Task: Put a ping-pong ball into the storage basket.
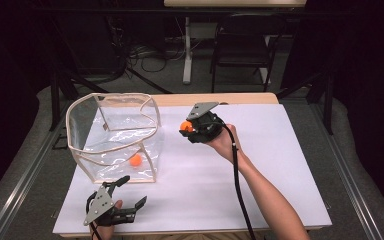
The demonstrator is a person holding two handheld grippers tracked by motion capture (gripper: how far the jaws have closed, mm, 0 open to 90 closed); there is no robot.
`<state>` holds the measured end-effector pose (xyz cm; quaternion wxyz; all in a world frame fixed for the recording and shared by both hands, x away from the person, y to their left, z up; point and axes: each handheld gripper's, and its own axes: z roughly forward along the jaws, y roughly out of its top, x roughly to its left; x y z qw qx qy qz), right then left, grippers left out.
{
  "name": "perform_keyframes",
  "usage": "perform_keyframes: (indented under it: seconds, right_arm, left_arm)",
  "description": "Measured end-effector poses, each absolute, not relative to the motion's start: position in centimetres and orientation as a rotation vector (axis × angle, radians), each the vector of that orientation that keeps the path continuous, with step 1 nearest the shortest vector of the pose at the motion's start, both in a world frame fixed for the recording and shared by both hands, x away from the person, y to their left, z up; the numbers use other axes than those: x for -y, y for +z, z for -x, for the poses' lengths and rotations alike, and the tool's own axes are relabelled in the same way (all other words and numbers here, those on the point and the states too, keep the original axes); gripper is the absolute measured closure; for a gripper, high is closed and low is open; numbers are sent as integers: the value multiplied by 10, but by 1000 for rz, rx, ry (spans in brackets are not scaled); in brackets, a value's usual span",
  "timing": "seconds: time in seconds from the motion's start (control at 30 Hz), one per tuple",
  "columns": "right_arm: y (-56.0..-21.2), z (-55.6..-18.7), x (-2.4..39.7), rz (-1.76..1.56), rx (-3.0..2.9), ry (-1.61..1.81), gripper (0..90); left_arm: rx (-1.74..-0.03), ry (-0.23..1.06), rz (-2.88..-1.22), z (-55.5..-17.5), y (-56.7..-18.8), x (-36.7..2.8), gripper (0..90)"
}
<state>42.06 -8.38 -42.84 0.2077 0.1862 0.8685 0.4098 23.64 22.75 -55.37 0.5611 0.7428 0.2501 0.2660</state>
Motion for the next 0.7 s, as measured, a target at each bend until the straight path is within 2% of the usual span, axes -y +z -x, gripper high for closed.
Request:
perform_keyframes:
  seconds: [0.7]
  right_arm:
    - [-417, -421, 85, -520, -2398, 1191, 511]
  left_arm:
    - [-590, 621, -1748, -237, -554, -227, 157]
